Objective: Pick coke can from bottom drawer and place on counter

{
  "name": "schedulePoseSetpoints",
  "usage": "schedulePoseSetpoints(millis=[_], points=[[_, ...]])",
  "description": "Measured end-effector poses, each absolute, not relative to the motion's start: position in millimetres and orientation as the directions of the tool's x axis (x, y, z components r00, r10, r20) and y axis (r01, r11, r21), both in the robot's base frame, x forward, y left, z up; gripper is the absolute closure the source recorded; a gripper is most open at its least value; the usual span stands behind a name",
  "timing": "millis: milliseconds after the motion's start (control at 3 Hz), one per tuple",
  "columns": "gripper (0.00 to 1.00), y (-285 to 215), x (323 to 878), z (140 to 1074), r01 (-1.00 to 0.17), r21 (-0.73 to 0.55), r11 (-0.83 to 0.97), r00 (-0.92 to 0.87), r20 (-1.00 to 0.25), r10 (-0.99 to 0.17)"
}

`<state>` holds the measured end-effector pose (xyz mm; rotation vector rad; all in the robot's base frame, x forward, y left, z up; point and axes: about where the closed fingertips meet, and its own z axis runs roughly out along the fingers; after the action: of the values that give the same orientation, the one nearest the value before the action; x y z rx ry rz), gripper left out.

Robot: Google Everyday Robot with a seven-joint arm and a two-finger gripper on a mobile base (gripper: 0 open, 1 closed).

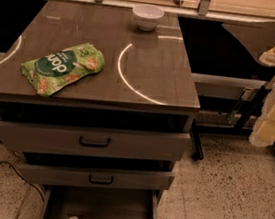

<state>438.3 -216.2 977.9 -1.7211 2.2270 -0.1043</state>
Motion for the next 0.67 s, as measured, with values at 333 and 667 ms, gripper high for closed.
schedulePoseSetpoints(millis=[333, 667], points=[[0.0, -216, 438, 978, -0.929, -0.252, 0.27, -0.22, -0.208, -0.953], [0.0, -211, 431, 950, -0.939, -0.22, 0.263, -0.222, -0.196, -0.955]])
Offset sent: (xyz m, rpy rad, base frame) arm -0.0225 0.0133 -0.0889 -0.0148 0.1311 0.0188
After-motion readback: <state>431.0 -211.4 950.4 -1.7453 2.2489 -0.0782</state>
